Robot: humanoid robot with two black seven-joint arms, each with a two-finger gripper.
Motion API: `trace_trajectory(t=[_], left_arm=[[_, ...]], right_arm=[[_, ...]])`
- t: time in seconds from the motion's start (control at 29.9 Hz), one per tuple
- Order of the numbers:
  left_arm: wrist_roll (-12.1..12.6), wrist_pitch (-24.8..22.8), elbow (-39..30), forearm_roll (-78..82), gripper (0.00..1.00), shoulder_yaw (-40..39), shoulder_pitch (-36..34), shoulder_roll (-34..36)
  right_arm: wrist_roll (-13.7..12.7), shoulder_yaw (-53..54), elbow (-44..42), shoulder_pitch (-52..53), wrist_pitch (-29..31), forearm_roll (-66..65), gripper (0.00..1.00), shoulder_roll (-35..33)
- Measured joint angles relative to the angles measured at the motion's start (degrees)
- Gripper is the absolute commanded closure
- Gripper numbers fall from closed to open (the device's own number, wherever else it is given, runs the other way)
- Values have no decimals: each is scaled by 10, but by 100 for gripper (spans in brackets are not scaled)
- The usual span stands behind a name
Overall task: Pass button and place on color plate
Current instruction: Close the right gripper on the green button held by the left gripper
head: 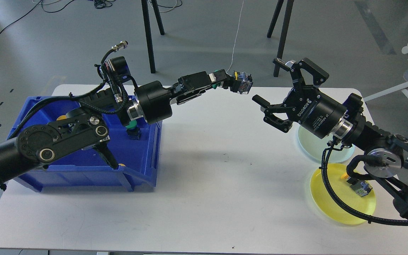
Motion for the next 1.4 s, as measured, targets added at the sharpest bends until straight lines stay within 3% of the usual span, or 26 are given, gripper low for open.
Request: trace_trajectory(t=[0.5,0.63,0.87,0.94,1.0,1.17,1.27,1.37,1.4], left_arm=[[0,-1,2,-4,82,0,0,-2],[0,-1,2,-4,82,0,0,-2],[0,-1,2,-4,82,-1,0,-2],[0,-3,2,-4,82,-1,0,-2],[-1,-5,2,-4,82,-1,0,-2],[-1,-6,1,-3,81,0,0,-1],[-1,-6,0,-3,71,0,1,-1],[0,-6,-1,-3,46,1,1,-1],[0,-6,-1,-3,32,0,1,-1]], right_arm=[[0,-51,-12,42,0,0,5,23],[0,-52,-13,43,0,0,34,26],[4,-52,-11,43,0,0,66,23],[9,-52,-11,43,0,0,83,20],[11,-51,-11,43,0,0,87,19],[14,-50,-13,43,0,-1,88,22],[15,-50,-13,43,0,-1,89,21],[15,-50,-13,43,0,-1,90,19],[15,-50,-13,43,0,-1,90,18]])
